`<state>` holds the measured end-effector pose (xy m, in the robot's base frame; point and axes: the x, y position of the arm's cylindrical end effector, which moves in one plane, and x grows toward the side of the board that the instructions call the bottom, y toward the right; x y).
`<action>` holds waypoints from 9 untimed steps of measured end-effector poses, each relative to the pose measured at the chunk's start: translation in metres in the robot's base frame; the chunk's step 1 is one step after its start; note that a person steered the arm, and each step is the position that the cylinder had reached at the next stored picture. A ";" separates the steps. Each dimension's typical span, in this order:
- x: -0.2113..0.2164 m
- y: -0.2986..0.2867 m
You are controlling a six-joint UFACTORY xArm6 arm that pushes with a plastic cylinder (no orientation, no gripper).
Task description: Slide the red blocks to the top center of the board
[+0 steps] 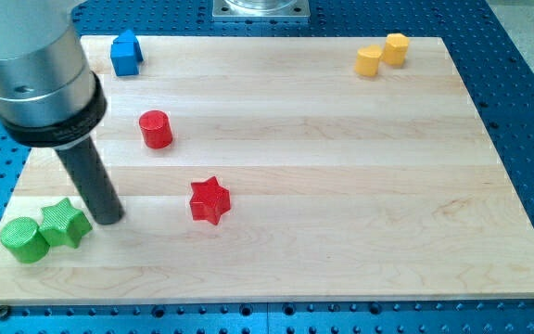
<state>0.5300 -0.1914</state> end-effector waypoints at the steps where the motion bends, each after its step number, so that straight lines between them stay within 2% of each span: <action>1: 0.006 -0.005; 4: -0.065 -0.019; 8: -0.085 0.059; 9: -0.087 0.060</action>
<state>0.4430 -0.1316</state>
